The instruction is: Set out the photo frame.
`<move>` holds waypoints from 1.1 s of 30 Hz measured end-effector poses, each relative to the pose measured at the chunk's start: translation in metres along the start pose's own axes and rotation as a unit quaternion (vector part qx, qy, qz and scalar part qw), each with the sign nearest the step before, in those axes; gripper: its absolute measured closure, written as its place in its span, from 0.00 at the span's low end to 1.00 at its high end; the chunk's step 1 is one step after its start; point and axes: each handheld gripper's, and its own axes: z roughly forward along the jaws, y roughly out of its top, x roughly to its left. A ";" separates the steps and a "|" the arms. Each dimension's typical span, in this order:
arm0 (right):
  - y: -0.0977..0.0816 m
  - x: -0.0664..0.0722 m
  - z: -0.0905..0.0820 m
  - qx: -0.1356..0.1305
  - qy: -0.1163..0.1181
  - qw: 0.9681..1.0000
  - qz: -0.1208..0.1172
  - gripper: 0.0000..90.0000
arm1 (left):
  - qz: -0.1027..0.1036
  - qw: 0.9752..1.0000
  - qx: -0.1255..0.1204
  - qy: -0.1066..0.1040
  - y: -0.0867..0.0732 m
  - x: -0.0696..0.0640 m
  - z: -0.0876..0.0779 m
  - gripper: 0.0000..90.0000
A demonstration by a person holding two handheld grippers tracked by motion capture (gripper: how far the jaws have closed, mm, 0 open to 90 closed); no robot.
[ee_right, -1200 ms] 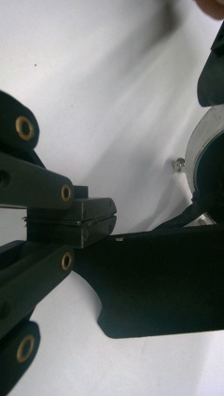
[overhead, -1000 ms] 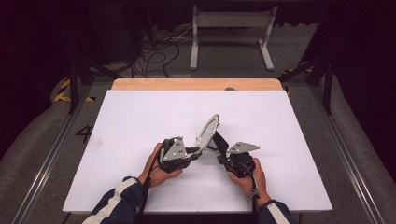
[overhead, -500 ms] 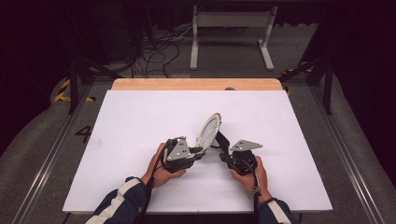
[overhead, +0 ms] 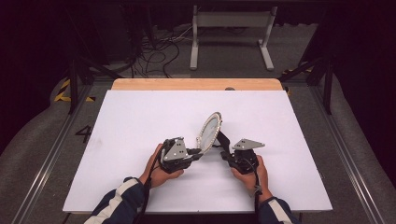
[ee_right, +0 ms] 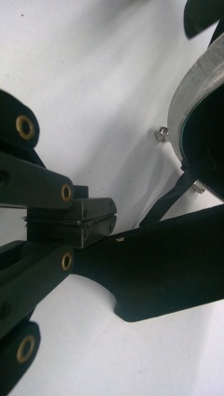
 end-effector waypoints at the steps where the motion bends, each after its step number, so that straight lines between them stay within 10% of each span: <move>1: 0.000 -0.001 0.000 0.000 0.000 1.000 0.002 1.00 | 0.000 1.000 -0.001 0.000 0.000 0.000 -0.002 0.88; 19: 0.000 -0.001 -0.004 -0.010 -0.008 1.000 0.008 0.94 | -0.021 0.999 0.026 0.039 -0.035 0.007 -0.051 0.73; 33: 0.012 0.040 -0.004 -0.064 0.032 0.997 -0.009 0.59 | -0.077 0.992 0.050 0.081 -0.076 0.005 -0.092 0.52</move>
